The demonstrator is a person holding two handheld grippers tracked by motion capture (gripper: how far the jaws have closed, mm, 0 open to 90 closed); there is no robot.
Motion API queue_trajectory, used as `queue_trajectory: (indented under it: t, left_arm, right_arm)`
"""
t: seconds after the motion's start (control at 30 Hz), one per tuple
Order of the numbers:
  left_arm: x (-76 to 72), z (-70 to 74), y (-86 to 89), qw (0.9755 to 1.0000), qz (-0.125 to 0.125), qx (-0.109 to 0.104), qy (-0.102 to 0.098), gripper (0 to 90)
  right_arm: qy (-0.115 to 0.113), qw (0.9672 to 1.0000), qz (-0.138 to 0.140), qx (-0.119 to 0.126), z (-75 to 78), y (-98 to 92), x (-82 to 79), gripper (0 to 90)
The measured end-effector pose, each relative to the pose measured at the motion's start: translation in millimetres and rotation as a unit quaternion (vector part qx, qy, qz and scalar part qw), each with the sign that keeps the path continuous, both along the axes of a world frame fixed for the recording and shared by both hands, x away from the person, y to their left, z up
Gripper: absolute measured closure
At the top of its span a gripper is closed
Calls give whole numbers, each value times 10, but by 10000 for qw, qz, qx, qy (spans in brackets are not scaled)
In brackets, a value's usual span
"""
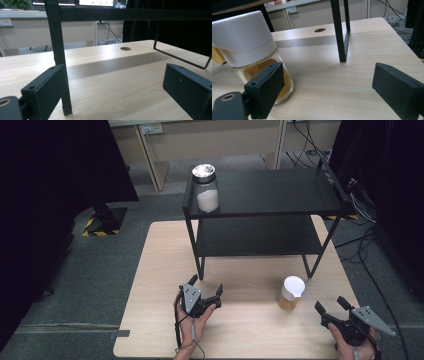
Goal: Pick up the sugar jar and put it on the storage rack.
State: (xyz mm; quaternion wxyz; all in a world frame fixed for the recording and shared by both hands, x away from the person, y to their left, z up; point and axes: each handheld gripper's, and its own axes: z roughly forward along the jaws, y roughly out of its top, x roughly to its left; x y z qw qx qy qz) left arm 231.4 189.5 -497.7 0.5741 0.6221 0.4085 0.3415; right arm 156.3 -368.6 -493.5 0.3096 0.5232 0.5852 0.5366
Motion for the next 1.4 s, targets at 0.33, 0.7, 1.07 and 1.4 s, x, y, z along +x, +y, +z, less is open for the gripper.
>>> queue_trajectory:
  t: [0.33, 0.7, 1.07, 1.4]
  left_arm:
    - [35, -72, -8, 9996, -42, 33, 262, 48]
    - [58, -97, 0, 9991, -90, 21, 420, 49]
    - [80, -68, -5, 9986, -145, 80, 498, 55]
    - [87, -65, 3, 9985, -159, 45, 529, 55]
  right_arm:
    - [-2, 10000, 9, 10, -2, -5, 0, 109]
    - [-9, 10000, 9, -4, -2, -2, -1, 108]
    - [-6, 10000, 19, -14, -1, -3, 2, 108]
    - [-10, 10000, 15, -23, -1, 1, -1, 108]
